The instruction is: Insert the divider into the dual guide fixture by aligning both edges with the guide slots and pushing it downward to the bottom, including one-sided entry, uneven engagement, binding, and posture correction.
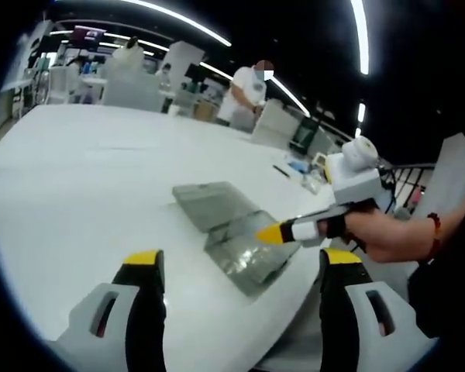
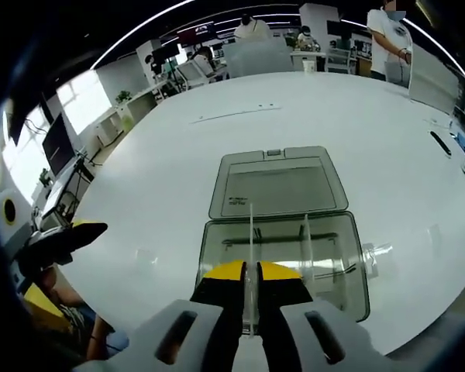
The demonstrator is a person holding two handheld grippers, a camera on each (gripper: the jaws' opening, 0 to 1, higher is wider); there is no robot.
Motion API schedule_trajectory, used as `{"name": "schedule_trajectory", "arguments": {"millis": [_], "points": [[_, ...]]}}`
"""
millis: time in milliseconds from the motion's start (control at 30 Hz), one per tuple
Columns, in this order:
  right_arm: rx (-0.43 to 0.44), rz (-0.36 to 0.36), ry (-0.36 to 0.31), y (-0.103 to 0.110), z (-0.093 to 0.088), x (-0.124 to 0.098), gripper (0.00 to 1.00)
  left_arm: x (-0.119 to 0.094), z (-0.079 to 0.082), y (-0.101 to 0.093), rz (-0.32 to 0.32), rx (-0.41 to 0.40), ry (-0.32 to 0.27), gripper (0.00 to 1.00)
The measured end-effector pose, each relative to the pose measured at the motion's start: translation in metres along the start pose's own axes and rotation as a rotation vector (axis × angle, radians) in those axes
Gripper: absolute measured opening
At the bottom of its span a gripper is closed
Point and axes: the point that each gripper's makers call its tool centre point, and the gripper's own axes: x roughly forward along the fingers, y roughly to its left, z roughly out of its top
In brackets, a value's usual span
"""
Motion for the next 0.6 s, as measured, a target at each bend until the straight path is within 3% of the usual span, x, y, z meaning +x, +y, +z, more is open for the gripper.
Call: {"name": "schedule_trajectory", "arguments": {"millis": [600], "points": [[-0.025,0.002,-0.016,0.0008,-0.0068,-0.0003,0.00,-0.0009,-0.0001,-0.0005,-0.001,0.002,-0.001,0.80]]}}
